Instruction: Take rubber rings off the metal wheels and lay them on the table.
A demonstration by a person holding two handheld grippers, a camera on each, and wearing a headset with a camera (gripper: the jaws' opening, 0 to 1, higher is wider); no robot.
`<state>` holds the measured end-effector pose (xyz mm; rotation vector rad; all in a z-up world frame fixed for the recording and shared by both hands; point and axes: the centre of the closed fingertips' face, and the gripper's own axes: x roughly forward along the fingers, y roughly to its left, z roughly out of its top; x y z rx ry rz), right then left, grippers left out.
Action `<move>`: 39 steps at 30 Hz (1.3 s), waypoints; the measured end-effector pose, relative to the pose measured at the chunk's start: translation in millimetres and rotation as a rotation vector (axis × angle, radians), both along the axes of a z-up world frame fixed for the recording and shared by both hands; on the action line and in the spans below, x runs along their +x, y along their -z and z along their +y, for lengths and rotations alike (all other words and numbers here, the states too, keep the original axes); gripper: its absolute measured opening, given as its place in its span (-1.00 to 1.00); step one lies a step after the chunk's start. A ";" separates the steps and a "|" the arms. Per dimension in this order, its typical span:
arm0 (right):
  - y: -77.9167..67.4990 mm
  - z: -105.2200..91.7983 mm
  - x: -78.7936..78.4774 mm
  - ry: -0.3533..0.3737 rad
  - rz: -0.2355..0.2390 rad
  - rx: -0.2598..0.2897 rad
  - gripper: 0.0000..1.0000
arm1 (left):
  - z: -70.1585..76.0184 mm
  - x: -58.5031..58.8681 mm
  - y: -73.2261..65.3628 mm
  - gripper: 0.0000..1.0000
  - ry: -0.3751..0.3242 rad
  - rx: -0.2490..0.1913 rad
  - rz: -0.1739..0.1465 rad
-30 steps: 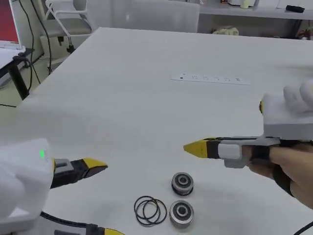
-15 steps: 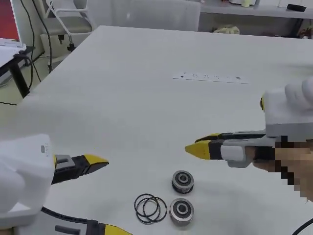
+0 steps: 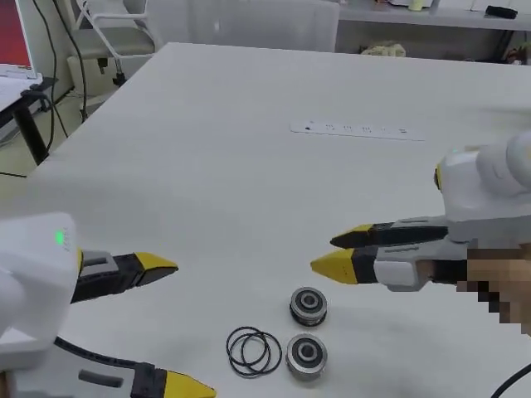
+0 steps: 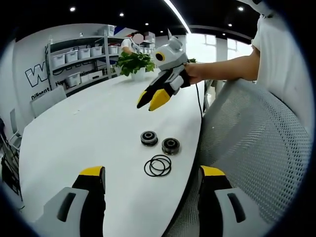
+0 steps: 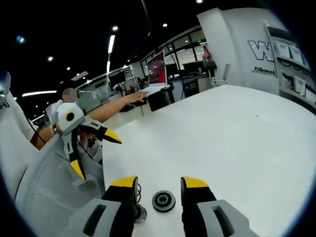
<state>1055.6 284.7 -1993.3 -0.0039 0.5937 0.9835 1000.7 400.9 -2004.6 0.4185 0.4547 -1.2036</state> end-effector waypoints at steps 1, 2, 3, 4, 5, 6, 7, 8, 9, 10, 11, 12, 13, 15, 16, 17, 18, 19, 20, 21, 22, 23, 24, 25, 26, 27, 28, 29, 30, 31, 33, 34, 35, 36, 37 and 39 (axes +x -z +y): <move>-0.2 0.1 -0.7 -0.004 -0.002 -0.001 -0.33 | 0.3 0.1 -0.9 0.48 0.002 0.002 0.000; -0.2 0.1 -1.4 -0.010 -0.006 -0.004 -0.33 | 0.8 0.1 -2.7 0.48 0.005 0.003 0.002; 0.4 -0.5 -2.5 -0.017 -0.010 -0.010 -0.33 | 1.0 0.2 -4.0 0.48 0.008 0.005 0.001; 1.3 -1.5 -2.8 -0.019 -0.010 -0.016 -0.34 | 1.1 0.5 -5.4 0.49 0.010 0.007 -0.001; 2.6 -2.9 -3.2 -0.021 -0.010 -0.025 -0.34 | 1.2 1.2 -7.7 0.49 0.012 0.010 -0.007; 3.7 -4.1 -3.3 -0.023 -0.011 -0.032 -0.34 | 1.3 1.8 -9.3 0.49 0.013 0.013 -0.013; 5.3 -5.8 -3.4 -0.023 -0.011 -0.042 -0.34 | 1.5 2.6 -11.5 0.50 0.016 0.016 -0.019; 6.3 -6.7 -3.7 -0.025 -0.011 -0.048 -0.34 | 1.8 3.2 -12.6 0.50 0.017 0.018 -0.019; 7.4 -7.2 -4.7 -0.031 -0.011 -0.052 -0.34 | 2.1 4.3 -14.2 0.50 0.019 0.021 -0.021; 8.3 -7.5 -5.1 -0.034 -0.010 -0.054 -0.34 | 2.3 5.4 -15.3 0.51 0.020 0.024 -0.026; 9.4 -7.9 -5.7 -0.037 -0.009 -0.057 -0.34 | 2.4 6.4 -16.7 0.51 0.022 0.027 -0.031; 12.2 -8.7 -6.5 -0.042 -0.006 -0.067 -0.34 | 2.4 7.8 -18.8 0.51 0.027 0.033 -0.039; 14.1 -9.0 -7.1 -0.047 -0.006 -0.072 -0.34 | 2.3 8.8 -20.1 0.51 0.030 0.037 -0.043; 19.3 -9.7 -8.3 -0.057 -0.001 -0.083 -0.35 | 2.0 11.2 -23.0 0.51 0.034 0.044 -0.052; 23.1 -10.7 -9.0 -0.058 0.010 -0.094 -0.36 | 1.8 13.6 -24.9 0.51 0.036 0.050 -0.058; 25.6 -11.3 -9.7 -0.059 0.015 -0.102 -0.36 | 2.0 17.7 -27.0 0.50 0.027 0.054 -0.061; 27.6 -11.4 -10.3 -0.059 0.018 -0.108 -0.35 | 1.4 19.7 -28.8 0.50 0.022 0.053 -0.061; 29.4 -11.1 -11.5 -0.063 0.022 -0.113 -0.35 | 0.2 20.7 -31.7 0.51 0.023 0.044 -0.060; 31.0 -10.7 -12.7 -0.069 0.026 -0.118 -0.35 | -5.0 20.6 -38.1 0.51 0.035 0.012 -0.060; 34.4 -10.0 -13.6 -0.077 0.029 -0.128 -0.35 | -8.1 20.4 -41.9 0.51 0.042 -0.006 -0.057; 36.4 -10.1 -14.0 -0.081 0.033 -0.134 -0.35 | -11.7 21.5 -46.8 0.50 0.047 -0.026 -0.057; 38.3 -10.5 -14.0 -0.082 0.036 -0.139 -0.35 | -14.0 22.6 -48.9 0.50 0.048 -0.034 -0.058; 40.1 -10.8 -14.1 -0.084 0.037 -0.144 -0.35 | -17.9 23.5 -50.7 0.50 0.056 -0.045 -0.059; 42.7 -11.3 -15.1 -0.090 0.040 -0.151 -0.35 | -20.2 24.2 -50.8 0.49 0.061 -0.050 -0.061; 44.2 -11.5 -15.4 -0.092 0.042 -0.154 -0.35 | -23.4 25.1 -49.4 0.48 0.067 -0.048 -0.060; 46.5 -12.5 -15.9 -0.095 0.044 -0.164 -0.36 | -25.1 25.7 -47.6 0.47 0.071 -0.039 -0.061; 47.5 -12.8 -16.1 -0.097 0.042 -0.170 -0.36 | -26.7 26.2 -45.7 0.47 0.077 -0.028 -0.065; 48.4 -12.2 -16.3 -0.099 0.041 -0.172 -0.37 | -29.3 26.7 -43.5 0.47 0.090 -0.013 -0.074; 49.5 -11.3 -17.0 -0.106 0.040 -0.174 -0.38 | -31.5 26.6 -42.6 0.47 0.101 -0.005 -0.077; 51.9 -11.2 -17.4 -0.117 0.034 -0.183 -0.39 | -35.0 26.6 -42.1 0.47 0.114 0.000 -0.078; 55.6 -10.5 -18.2 -0.125 0.029 -0.197 -0.39 | -41.2 27.2 -42.9 0.46 0.136 0.005 -0.085; 57.2 -10.4 -18.4 -0.128 0.030 -0.200 -0.39 | -43.8 27.7 -43.5 0.45 0.145 0.005 -0.089; 58.7 -10.3 -18.7 -0.130 0.031 -0.202 -0.39 | -46.2 28.6 -44.1 0.44 0.153 0.007 -0.094; 60.7 -10.0 -19.1 -0.133 0.033 -0.205 -0.38 | -49.4 29.9 -44.6 0.43 0.162 0.009 -0.100; 63.0 -9.9 -19.8 -0.138 0.036 -0.213 -0.38 | -52.2 31.4 -45.0 0.41 0.170 0.011 -0.108; 65.7 -10.7 -20.1 -0.142 0.036 -0.225 -0.38 | -56.1 32.9 -46.0 0.39 0.178 0.002 -0.113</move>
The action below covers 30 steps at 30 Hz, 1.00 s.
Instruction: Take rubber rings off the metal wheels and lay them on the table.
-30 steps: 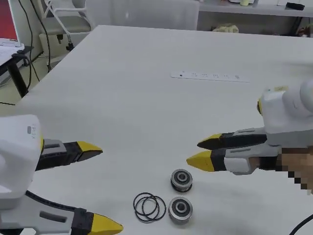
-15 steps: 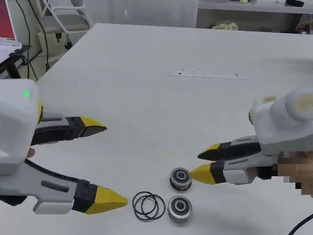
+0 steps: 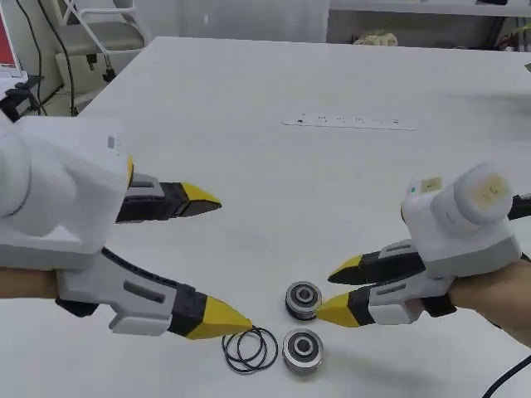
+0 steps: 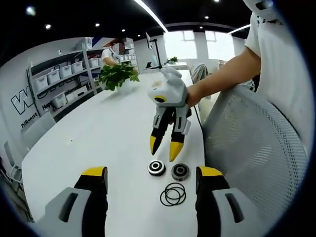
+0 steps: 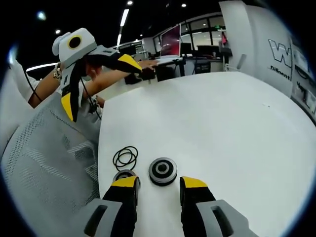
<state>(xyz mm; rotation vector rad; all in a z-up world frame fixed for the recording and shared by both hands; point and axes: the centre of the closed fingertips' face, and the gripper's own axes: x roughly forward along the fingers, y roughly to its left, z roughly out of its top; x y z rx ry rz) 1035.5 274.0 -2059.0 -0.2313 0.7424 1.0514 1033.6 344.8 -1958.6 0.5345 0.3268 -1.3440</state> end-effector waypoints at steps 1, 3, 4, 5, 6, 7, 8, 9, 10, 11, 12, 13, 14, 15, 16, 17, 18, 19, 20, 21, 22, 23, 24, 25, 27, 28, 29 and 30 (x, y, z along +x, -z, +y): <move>1.8 -0.5 0.0 -0.003 -0.001 -0.007 -0.38 | -2.8 1.0 -0.8 0.38 0.006 -0.009 0.000; 3.1 -0.5 0.1 -0.003 0.000 -0.012 -0.38 | -7.8 2.7 -2.4 0.37 0.013 -0.027 0.002; 3.6 -0.6 -0.2 -0.004 0.000 -0.014 -0.39 | -9.8 3.7 -2.9 0.36 0.014 -0.034 0.003; 4.5 -0.8 -0.2 -0.004 0.000 -0.017 -0.39 | -12.3 5.3 -2.9 0.35 0.015 -0.041 0.003; 5.2 -1.0 -0.1 -0.004 -0.001 -0.019 -0.39 | -13.9 6.4 -2.4 0.34 0.016 -0.043 0.002; 6.4 -1.3 0.1 -0.004 0.000 -0.022 -0.40 | -16.1 8.3 -1.0 0.33 0.018 -0.042 -0.002; 7.0 -1.3 0.1 -0.003 0.000 -0.022 -0.40 | -17.4 9.7 0.0 0.32 0.019 -0.040 -0.005; 8.0 -1.4 0.2 -0.003 0.001 -0.023 -0.40 | -19.6 11.1 1.3 0.32 0.022 -0.038 -0.008; 8.6 -1.4 0.2 -0.003 0.002 -0.023 -0.40 | -21.0 11.7 2.1 0.32 0.025 -0.037 -0.009; 9.4 -1.7 0.3 -0.003 0.003 -0.025 -0.40 | -23.5 12.5 2.9 0.31 0.030 -0.039 -0.011; 9.8 -1.8 0.5 -0.003 0.003 -0.025 -0.41 | -25.3 13.1 3.2 0.30 0.032 -0.042 -0.013; 9.9 -1.8 0.7 -0.002 0.003 -0.024 -0.41 | -27.2 13.7 3.5 0.29 0.034 -0.046 -0.015; 9.8 -1.7 0.7 0.000 0.003 -0.023 -0.41 | -30.5 14.6 3.7 0.27 0.037 -0.057 -0.017; 9.8 -1.8 1.1 0.002 0.003 -0.022 -0.41 | -33.3 15.2 3.8 0.25 0.037 -0.072 -0.015; 10.1 -2.1 1.6 0.004 0.002 -0.021 -0.41 | -36.4 14.9 5.7 0.23 0.041 -0.086 -0.002; 10.1 -2.3 2.0 0.005 0.003 -0.019 -0.42 | -38.2 14.4 7.5 0.22 0.045 -0.090 0.007; 10.2 -2.4 2.3 0.007 0.004 -0.017 -0.42 | -39.7 14.0 9.1 0.20 0.049 -0.092 0.011; 10.4 -2.7 2.5 0.010 0.006 -0.015 -0.42 | -42.0 13.8 11.3 0.19 0.054 -0.096 0.014; 10.4 -3.0 2.5 0.012 0.005 -0.016 -0.42 | -43.4 13.8 13.0 0.19 0.058 -0.096 0.015; 10.7 -3.4 2.9 0.014 0.005 -0.016 -0.42 | -45.4 14.1 15.7 0.18 0.061 -0.094 0.019; 11.1 -3.5 3.2 0.017 0.006 -0.014 -0.43 | -46.6 14.5 17.6 0.17 0.063 -0.092 0.022; 11.6 -3.0 3.4 0.021 0.009 -0.010 -0.43 | -47.7 14.7 19.3 0.17 0.064 -0.091 0.024; 12.1 -2.8 3.5 0.023 0.010 -0.009 -0.44 | -49.2 15.4 21.8 0.17 0.064 -0.090 0.024; 13.1 -2.6 3.6 0.025 0.012 -0.009 -0.44 | -50.2 16.2 23.1 0.16 0.064 -0.092 0.023; 14.3 -2.3 3.1 0.023 0.014 -0.011 -0.44 | -52.3 18.5 25.9 0.14 0.061 -0.097 0.023; 14.6 -2.2 2.9 0.023 0.014 -0.012 -0.45 | -53.0 19.5 27.2 0.12 0.061 -0.097 0.023; 15.0 -1.9 2.7 0.023 0.015 -0.012 -0.45 | -53.8 21.3 29.4 0.10 0.061 -0.092 0.016; 15.3 -1.7 2.5 0.023 0.015 -0.012 -0.45 | -54.7 23.0 32.1 0.09 0.063 -0.084 0.010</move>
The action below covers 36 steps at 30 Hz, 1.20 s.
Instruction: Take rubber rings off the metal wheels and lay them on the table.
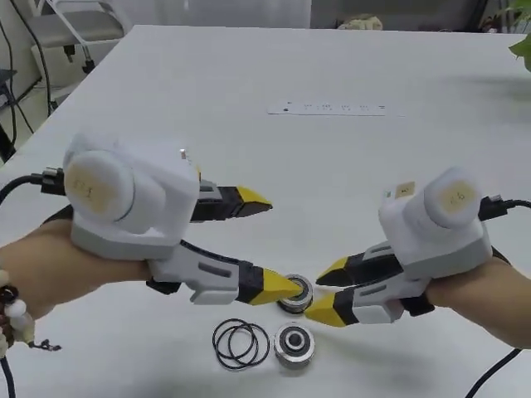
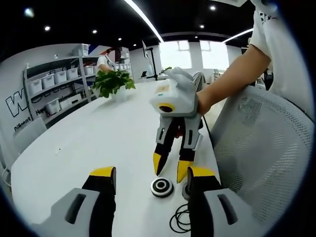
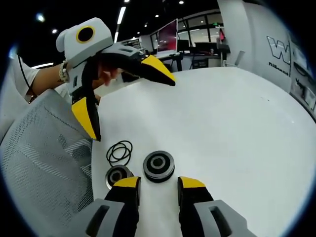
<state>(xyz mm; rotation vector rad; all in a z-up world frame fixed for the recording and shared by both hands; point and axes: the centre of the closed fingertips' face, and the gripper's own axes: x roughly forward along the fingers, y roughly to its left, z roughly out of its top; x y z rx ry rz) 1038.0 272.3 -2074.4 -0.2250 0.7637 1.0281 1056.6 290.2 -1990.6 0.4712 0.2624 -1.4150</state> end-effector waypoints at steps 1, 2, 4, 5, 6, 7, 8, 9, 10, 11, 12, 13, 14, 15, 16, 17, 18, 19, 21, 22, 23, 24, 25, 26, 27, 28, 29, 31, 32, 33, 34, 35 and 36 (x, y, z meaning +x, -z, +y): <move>0.3 0.2 0.0 -0.001 -0.001 -0.001 -0.45 | -0.2 0.5 0.9 0.09 0.002 0.004 -0.003; 0.6 0.5 0.1 -0.001 -0.003 -0.003 -0.46 | -0.9 2.1 3.4 0.08 0.006 0.013 -0.009; 1.5 0.7 0.0 -0.003 -0.004 -0.005 -0.46 | -2.6 4.6 7.3 0.05 0.010 0.019 -0.012; 1.8 0.7 0.0 -0.003 -0.004 -0.006 -0.47 | -3.5 5.5 8.9 0.03 0.010 0.019 -0.009; 2.3 0.5 0.2 -0.004 -0.007 -0.009 -0.47 | -5.2 5.7 11.8 0.00 0.011 0.015 -0.002; 2.3 0.5 0.4 -0.004 -0.009 -0.010 -0.47 | -6.2 5.2 14.0 -0.02 0.015 0.013 0.004; 2.5 0.2 0.6 -0.004 -0.011 -0.012 -0.48 | -7.6 4.5 17.6 -0.04 0.018 0.009 0.017; 2.3 0.0 1.0 -0.002 -0.014 -0.013 -0.49 | -8.4 4.4 19.9 -0.07 0.020 0.008 0.022; 2.2 0.0 1.3 -0.002 -0.017 -0.014 -0.50 | -9.1 4.3 22.4 -0.09 0.021 0.010 0.028; 1.9 0.2 1.7 -0.001 -0.018 -0.012 -0.50 | -10.4 4.2 25.6 -0.09 0.020 0.009 0.040; 1.7 0.3 2.0 0.001 -0.018 -0.010 -0.50 | -11.2 4.5 27.7 -0.10 0.019 0.008 0.046; 2.0 0.4 2.1 0.000 -0.020 -0.011 -0.51 | -12.2 5.1 31.5 -0.11 0.018 0.013 0.045; 2.4 0.5 2.0 -0.002 -0.020 -0.013 -0.52 | -12.4 5.0 34.8 -0.12 0.022 0.023 0.042; 3.1 0.9 1.6 -0.005 -0.020 -0.015 -0.53 | -12.1 5.3 41.3 -0.12 0.026 0.048 0.034; 3.7 1.1 1.3 -0.008 -0.020 -0.017 -0.53 | -12.9 5.0 44.7 -0.13 0.026 0.056 0.035; 4.2 1.3 1.0 -0.009 -0.020 -0.018 -0.54 | -14.3 4.4 48.0 -0.15 0.028 0.056 0.040; 4.7 1.7 0.6 -0.011 -0.020 -0.020 -0.54 | -15.0 3.9 49.7 -0.17 0.029 0.055 0.047; 5.0 1.8 0.5 -0.012 -0.019 -0.021 -0.54 | -16.0 3.5 51.3 -0.21 0.028 0.053 0.054; 5.4 2.2 0.4 -0.014 -0.020 -0.022 -0.55 | -17.9 2.4 55.9 -0.28 0.026 0.056 0.064; 5.7 2.2 0.6 -0.016 -0.021 -0.022 -0.56 | -18.2 1.6 58.4 -0.30 0.028 0.061 0.065; 5.9 2.3 0.7 -0.016 -0.022 -0.023 -0.56 | -18.4 0.7 60.8 -0.32 0.030 0.067 0.066; 6.1 2.2 0.9 -0.017 -0.023 -0.024 -0.56 | -18.3 0.2 64.1 -0.33 0.027 0.076 0.062; 6.2 2.1 1.2 -0.016 -0.024 -0.026 -0.57 | -18.2 -0.1 65.8 -0.33 0.023 0.078 0.057; 6.5 1.8 1.7 -0.016 -0.027 -0.028 -0.59 | -18.1 -0.8 67.9 -0.35 0.019 0.078 0.055; 6.4 1.8 2.1 -0.017 -0.030 -0.030 -0.60 | -18.0 -1.7 68.8 -0.38 0.018 0.076 0.058; 7.0 1.3 1.6 -0.017 -0.027 -0.034 -0.62 | -17.7 -2.2 69.3 -0.41 0.017 0.073 0.059; 7.3 1.0 1.8 -0.017 -0.030 -0.037 -0.62 | -17.4 -3.1 70.0 -0.47 0.017 0.072 0.062; 7.9 1.2 1.5 -0.018 -0.029 -0.039 -0.62 | -17.4 -5.6 70.7 -0.53 0.025 0.070 0.067; 8.3 1.1 1.4 -0.019 -0.028 -0.040 -0.62 | -17.5 -6.2 71.0 -0.55 0.026 0.069 0.067; 8.3 1.6 1.5 -0.020 -0.031 -0.039 -0.62 | -17.7 -6.3 71.1 -0.56 0.026 0.068 0.067; 8.4 1.8 1.2 -0.021 -0.030 -0.039 -0.62 | -17.9 -6.3 71.0 -0.56 0.024 0.067 0.068; 8.3 2.1 1.3 -0.023 -0.031 -0.040 -0.63 | -18.0 -6.7 71.0 -0.57 0.023 0.065 0.070; 8.5 2.0 1.3 -0.023 -0.033 -0.042 -0.63 | -18.1 -7.0 71.0 -0.58 0.025 0.065 0.071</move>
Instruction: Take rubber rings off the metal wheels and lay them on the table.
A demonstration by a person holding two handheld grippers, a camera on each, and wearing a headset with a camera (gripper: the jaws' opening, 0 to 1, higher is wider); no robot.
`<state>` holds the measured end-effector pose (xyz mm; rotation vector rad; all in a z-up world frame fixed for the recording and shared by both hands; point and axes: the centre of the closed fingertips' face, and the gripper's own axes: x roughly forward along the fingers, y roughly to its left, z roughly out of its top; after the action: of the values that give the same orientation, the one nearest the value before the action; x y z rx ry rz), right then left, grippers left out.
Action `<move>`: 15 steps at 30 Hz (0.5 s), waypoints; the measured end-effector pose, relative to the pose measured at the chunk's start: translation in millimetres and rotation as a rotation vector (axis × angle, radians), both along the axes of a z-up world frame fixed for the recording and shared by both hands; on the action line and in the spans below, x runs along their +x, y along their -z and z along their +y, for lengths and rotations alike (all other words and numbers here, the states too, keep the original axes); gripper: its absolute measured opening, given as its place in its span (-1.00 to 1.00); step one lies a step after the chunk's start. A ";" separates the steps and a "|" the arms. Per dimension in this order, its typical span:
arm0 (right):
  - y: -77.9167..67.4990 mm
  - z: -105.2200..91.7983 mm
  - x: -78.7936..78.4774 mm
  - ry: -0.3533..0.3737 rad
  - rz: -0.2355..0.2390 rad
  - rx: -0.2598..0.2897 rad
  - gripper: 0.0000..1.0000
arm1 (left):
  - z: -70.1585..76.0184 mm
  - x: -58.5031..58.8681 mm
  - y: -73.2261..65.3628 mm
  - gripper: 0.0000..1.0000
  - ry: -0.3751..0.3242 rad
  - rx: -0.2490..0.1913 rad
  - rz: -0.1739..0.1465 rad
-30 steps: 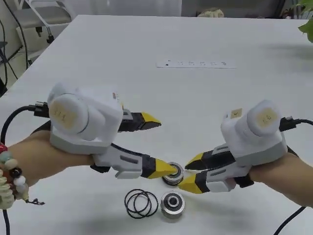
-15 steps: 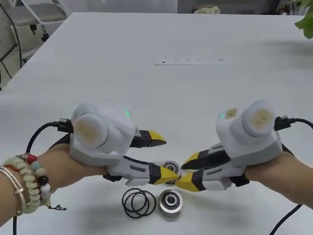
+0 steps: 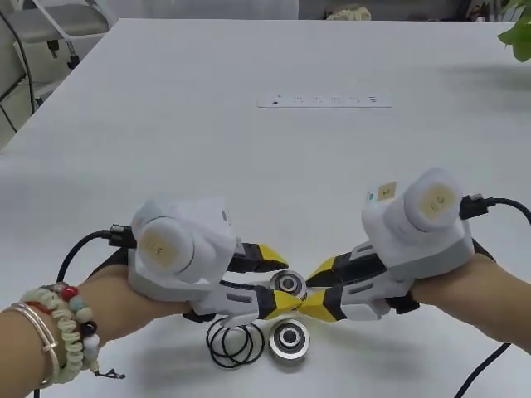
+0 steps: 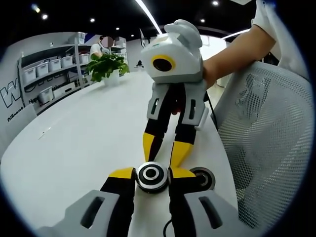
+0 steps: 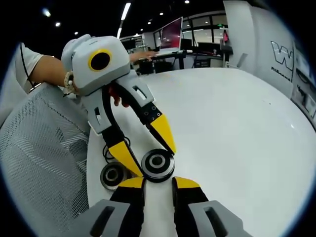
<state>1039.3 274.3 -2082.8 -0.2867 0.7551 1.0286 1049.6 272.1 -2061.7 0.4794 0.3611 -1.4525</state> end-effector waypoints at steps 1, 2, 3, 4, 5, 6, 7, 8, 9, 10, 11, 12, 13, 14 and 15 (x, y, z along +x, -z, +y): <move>0.1 0.1 0.0 -0.001 -0.001 0.000 -0.63 | -0.1 -0.2 0.1 -0.59 0.002 -0.001 0.000; 0.2 0.0 0.0 -0.002 -0.001 -0.001 -0.64 | -0.1 -0.4 0.2 -0.60 0.002 -0.001 0.003; 0.2 -0.1 0.0 -0.003 -0.002 -0.002 -0.64 | -0.1 -0.6 0.1 -0.60 0.000 -0.003 0.005; 0.3 -0.3 0.0 -0.004 -0.005 -0.005 -0.65 | 0.1 -0.6 0.0 -0.60 -0.001 -0.004 0.006; 0.3 -0.5 0.1 -0.005 -0.005 -0.006 -0.65 | 0.3 -0.5 -0.3 -0.61 -0.001 -0.006 0.010; 0.3 -0.5 0.1 -0.004 -0.004 -0.004 -0.65 | 0.5 -0.6 -0.7 -0.62 -0.003 -0.008 0.017; 0.2 -0.5 0.1 -0.003 -0.004 -0.003 -0.65 | 0.6 -0.7 -1.3 -0.66 -0.006 -0.013 0.026; 0.2 -0.5 0.2 -0.003 -0.004 -0.004 -0.65 | 0.5 -1.6 -1.6 -0.69 -0.003 -0.016 0.030; 0.3 -0.7 0.4 -0.003 -0.004 -0.005 -0.66 | 0.3 -1.5 -1.8 -0.70 -0.008 -0.018 0.034; 0.3 -0.8 0.4 -0.004 -0.005 -0.006 -0.66 | 0.3 -1.3 -1.6 -0.71 -0.011 -0.018 0.036; 0.4 -0.8 0.4 -0.004 -0.006 -0.007 -0.66 | 0.3 -1.3 -1.1 -0.71 -0.009 -0.018 0.036; 0.4 -0.8 0.4 -0.005 -0.007 -0.008 -0.66 | 0.3 -1.6 -0.5 -0.71 -0.007 -0.016 0.037; 0.4 -0.7 0.4 -0.006 -0.007 -0.009 -0.66 | 0.2 -1.9 -0.2 -0.71 -0.005 -0.016 0.035; 0.4 -0.7 0.4 -0.006 -0.008 -0.009 -0.66 | 0.1 -1.8 -0.7 -0.71 -0.005 -0.016 0.034; 0.4 -0.7 0.4 -0.007 -0.008 -0.008 -0.66 | 0.0 -1.8 -1.0 -0.71 -0.007 -0.017 0.037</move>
<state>1039.7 273.7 -2083.3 -0.3002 0.7522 1.0303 1047.8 272.1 -2060.7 0.4377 0.3791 -1.4584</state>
